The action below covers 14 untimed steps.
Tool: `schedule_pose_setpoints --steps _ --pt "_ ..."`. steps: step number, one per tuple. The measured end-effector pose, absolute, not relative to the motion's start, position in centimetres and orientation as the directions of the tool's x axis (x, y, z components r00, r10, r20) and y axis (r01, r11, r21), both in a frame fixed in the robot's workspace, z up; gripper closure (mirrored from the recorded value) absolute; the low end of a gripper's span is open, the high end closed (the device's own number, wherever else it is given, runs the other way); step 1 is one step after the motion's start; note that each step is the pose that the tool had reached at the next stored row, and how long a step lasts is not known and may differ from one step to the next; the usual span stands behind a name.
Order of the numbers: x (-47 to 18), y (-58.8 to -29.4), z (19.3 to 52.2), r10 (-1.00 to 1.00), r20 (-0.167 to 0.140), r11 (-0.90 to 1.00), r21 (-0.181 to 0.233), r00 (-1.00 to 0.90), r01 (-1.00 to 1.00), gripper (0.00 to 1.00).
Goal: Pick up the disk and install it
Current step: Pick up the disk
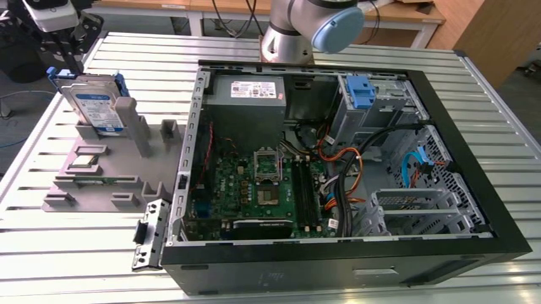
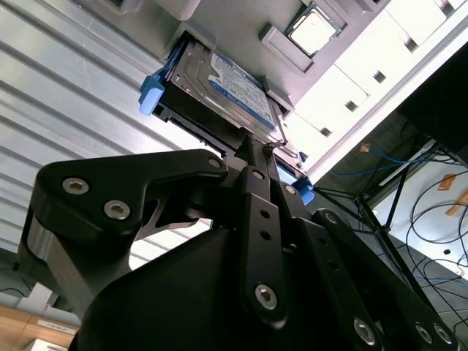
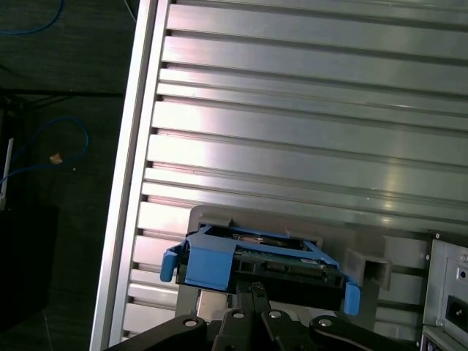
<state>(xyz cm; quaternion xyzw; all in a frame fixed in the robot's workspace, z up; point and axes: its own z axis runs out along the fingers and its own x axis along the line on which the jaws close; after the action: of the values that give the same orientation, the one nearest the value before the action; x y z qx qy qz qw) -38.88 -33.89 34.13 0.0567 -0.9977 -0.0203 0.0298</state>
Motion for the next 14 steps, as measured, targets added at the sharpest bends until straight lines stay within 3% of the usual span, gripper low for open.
schedule_pose_setpoints --steps 14 --pt "-38.89 -33.89 34.10 -0.338 0.057 0.941 0.044 -0.939 -0.336 0.90"
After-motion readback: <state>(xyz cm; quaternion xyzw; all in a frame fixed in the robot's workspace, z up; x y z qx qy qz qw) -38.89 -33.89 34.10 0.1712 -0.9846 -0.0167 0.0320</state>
